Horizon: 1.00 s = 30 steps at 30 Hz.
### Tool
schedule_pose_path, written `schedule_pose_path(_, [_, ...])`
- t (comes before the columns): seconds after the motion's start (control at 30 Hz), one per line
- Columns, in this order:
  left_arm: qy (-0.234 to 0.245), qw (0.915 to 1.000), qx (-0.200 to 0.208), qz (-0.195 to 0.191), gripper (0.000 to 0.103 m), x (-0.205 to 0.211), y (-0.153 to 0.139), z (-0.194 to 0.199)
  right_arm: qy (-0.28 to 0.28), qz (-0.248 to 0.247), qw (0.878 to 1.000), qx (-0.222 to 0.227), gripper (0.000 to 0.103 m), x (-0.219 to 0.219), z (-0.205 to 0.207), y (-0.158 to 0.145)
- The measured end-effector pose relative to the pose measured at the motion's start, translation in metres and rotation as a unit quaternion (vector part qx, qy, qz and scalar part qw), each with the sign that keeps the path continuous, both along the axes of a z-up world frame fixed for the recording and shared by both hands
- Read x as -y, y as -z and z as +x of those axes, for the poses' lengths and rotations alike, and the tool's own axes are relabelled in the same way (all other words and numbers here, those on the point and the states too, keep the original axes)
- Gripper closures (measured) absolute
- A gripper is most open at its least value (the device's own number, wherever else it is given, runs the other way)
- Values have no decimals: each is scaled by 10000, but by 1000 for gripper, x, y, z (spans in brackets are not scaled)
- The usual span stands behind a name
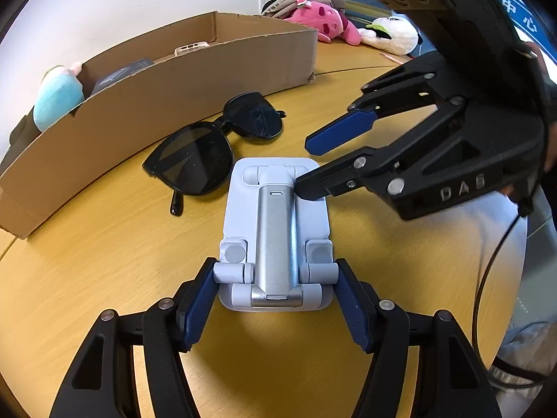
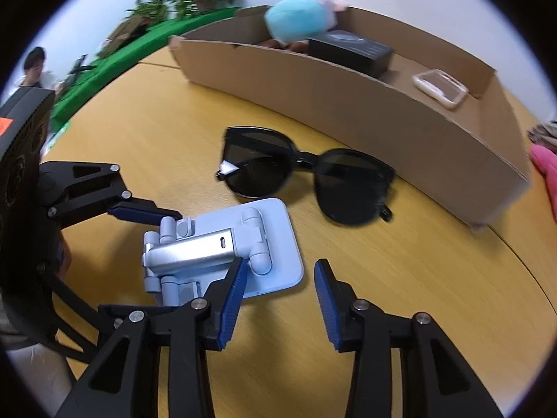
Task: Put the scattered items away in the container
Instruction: 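Lift the phone stand with the right tool over the cardboard box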
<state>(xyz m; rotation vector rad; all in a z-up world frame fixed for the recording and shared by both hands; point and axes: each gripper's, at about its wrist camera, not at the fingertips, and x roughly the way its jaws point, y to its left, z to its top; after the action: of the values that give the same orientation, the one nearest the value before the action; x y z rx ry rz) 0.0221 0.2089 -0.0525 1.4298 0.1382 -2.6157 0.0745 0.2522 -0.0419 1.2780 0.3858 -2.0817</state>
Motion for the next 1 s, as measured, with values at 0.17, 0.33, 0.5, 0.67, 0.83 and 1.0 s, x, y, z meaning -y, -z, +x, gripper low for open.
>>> schedule_pose_path(0.17, [66, 10000, -72, -9, 33, 2, 0, 10, -327, -567, 9968, 458, 69, -6, -5, 7])
schedule_pose_path(0.33, [0, 9999, -117, -16, 33, 4, 0, 22, -394, -583, 9967, 411, 69, 3, 8, 5])
schedule_pose_path(0.5, [-169, 9994, -311, -41, 33, 8, -19, 36, -426, -594, 9973, 124, 71, 16, 20, -16])
schedule_pose_path(0.67, [-340, 9972, -596, -308, 33, 18, -56, 44, -632, -610, 9957, -296, 71, 33, 13, -59])
schedule_pose_path(0.83, [-498, 9939, -832, -534, 33, 41, -90, 43, -907, -573, 9920, -660, 71, 51, -8, -98])
schedule_pose_path(1.0, [-607, 9906, -995, -712, 33, 70, -120, 45, -1135, -558, 9875, -941, 72, 68, -30, -127])
